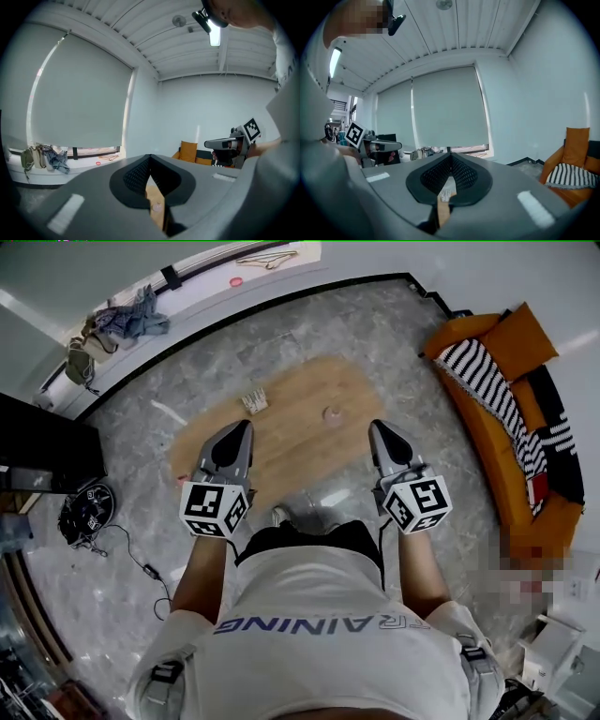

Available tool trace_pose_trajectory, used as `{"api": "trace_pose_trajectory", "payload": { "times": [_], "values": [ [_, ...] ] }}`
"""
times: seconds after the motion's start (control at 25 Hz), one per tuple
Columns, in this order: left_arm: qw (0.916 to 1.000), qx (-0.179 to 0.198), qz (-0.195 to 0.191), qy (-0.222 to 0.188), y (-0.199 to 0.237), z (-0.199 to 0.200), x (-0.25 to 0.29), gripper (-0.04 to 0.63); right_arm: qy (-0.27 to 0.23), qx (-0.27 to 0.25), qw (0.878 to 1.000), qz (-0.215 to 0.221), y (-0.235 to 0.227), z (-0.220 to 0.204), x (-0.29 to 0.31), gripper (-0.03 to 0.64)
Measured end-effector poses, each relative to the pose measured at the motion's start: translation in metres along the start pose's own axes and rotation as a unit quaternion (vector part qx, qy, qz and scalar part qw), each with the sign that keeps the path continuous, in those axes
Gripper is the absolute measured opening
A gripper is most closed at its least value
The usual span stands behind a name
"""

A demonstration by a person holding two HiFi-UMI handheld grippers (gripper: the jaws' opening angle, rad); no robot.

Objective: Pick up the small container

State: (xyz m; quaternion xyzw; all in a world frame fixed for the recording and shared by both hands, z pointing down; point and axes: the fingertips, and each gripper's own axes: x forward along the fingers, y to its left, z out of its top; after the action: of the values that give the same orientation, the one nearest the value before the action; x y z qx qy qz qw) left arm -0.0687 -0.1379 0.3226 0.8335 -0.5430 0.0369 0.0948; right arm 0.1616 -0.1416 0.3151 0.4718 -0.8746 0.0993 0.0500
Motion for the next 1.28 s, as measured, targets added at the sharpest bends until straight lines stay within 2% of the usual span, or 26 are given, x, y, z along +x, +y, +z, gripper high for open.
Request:
{"api": "trace_pose_trajectory", "payload": {
  "times": [0.16,0.32,0.56,0.8,1.16,1.28],
  "values": [
    [0.9998,-0.010,0.019,0.000,0.021,-0.003,-0.004,0.000,0.018,-0.001,1.000,0.017,0.007,-0.010,0.024,0.014],
    [0.9998,-0.004,0.021,0.005,0.026,-0.003,-0.002,0.000,0.008,-0.001,1.000,0.030,0.001,-0.003,0.042,0.014],
    [0.9990,0.000,0.044,-0.001,0.017,0.010,0.010,0.000,-0.007,0.003,0.999,0.039,-0.027,0.007,0.049,0.014],
    [0.9991,-0.007,0.042,0.000,-0.006,0.013,0.036,0.000,-0.002,0.001,0.999,0.050,-0.054,0.011,0.045,0.018],
    [0.9988,-0.013,0.047,0.005,-0.018,0.010,0.049,0.000,0.001,-0.010,0.998,0.057,-0.071,0.012,0.050,0.194],
    [0.9987,-0.016,0.049,0.005,-0.016,0.008,0.051,0.000,0.005,-0.013,0.998,0.058,-0.072,0.011,0.054,0.270]
  ]
}}
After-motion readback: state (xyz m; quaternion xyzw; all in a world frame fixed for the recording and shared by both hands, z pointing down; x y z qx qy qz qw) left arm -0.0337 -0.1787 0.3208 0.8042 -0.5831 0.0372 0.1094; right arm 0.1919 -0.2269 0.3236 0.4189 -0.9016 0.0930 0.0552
